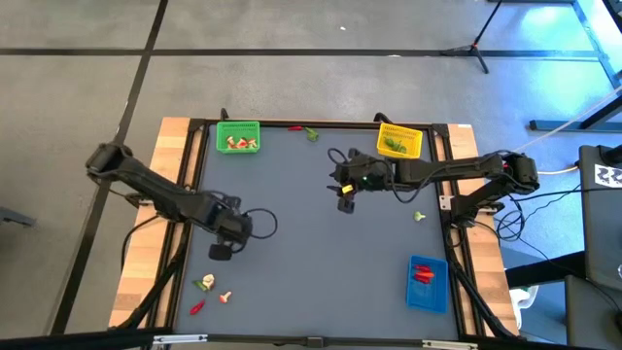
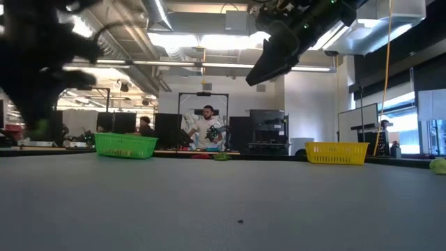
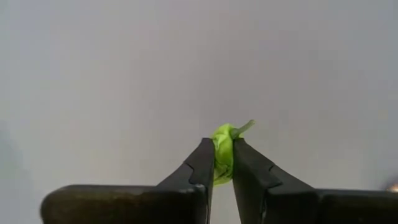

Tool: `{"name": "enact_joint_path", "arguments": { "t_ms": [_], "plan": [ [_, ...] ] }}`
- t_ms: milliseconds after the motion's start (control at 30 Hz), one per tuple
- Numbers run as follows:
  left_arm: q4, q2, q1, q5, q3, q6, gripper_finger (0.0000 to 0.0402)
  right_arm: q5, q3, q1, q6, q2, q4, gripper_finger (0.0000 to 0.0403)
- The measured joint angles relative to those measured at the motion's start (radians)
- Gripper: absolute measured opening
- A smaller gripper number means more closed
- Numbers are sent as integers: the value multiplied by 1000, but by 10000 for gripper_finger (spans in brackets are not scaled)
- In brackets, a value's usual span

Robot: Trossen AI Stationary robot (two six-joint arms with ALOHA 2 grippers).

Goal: Sort produce into baskets
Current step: Put the green chili pepper into the yellow bin

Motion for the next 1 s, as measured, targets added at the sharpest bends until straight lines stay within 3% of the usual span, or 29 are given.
{"name": "enact_joint_path", "arguments": {
  "t_ms": [200, 367, 533, 767, 1000],
  "plan": [
    [224, -134, 62, -103, 0, 41, 42, -6, 0, -6, 68, 0, 13, 234],
    [472, -183, 143, -165, 0, 159, 40, -90, -17, -3, 73, 0, 85, 253],
    [718, -176, 208, -169, -5, 235, 44, -126, -57, -4, 42, 0, 214, 244],
    [1030, -171, 262, -168, -86, 215, 43, -126, -62, -4, -80, 39, 359, 220],
    [1333, -148, 289, -171, -179, 190, 46, -161, -62, -5, -88, 83, 423, 199]
  ]
}}
